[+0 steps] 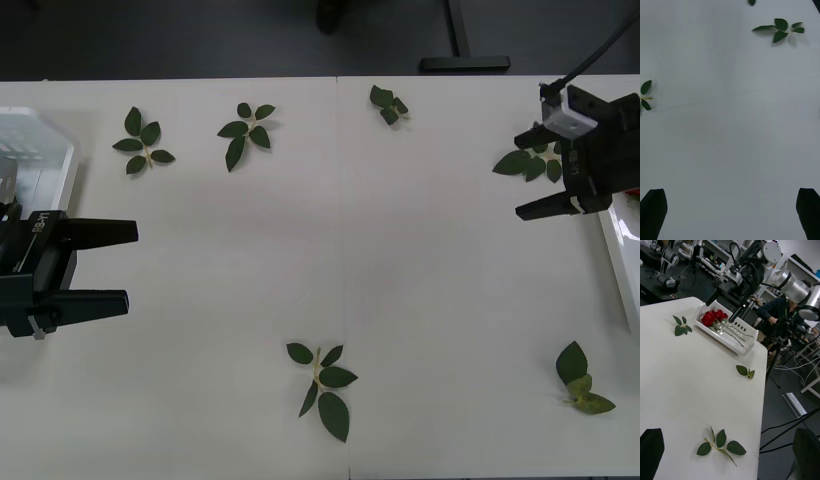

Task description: Place the red flowers into the right box and the blue flowers into the left box. If a person shows an open palm, hand one flower to the person first, then continue sorting.

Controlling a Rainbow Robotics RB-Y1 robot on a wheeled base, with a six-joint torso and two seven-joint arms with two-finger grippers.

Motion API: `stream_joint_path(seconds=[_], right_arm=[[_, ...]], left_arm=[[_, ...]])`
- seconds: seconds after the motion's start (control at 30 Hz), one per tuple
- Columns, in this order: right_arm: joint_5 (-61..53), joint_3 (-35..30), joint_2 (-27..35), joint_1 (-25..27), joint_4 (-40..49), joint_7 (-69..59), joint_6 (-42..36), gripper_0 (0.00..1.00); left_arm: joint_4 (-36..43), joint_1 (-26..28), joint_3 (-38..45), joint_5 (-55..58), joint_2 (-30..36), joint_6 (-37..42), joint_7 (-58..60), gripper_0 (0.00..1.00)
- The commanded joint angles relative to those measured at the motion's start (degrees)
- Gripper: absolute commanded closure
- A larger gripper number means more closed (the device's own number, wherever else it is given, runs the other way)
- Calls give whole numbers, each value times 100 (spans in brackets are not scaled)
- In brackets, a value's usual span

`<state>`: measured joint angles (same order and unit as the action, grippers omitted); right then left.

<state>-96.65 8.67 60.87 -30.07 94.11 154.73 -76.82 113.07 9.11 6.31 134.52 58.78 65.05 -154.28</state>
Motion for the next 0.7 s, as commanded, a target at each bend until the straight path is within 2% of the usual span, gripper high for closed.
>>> stream_joint_path(seconds=[0.03, 0.7], right_arm=[[-258, -50, 259, 335, 538, 27, 97, 0], [-530, -41, 180, 423, 687, 27, 88, 0]], left_arm=[[145, 152, 151, 83, 204, -45, -72, 0], [145, 152, 151, 83, 204, -45, -72, 0]])
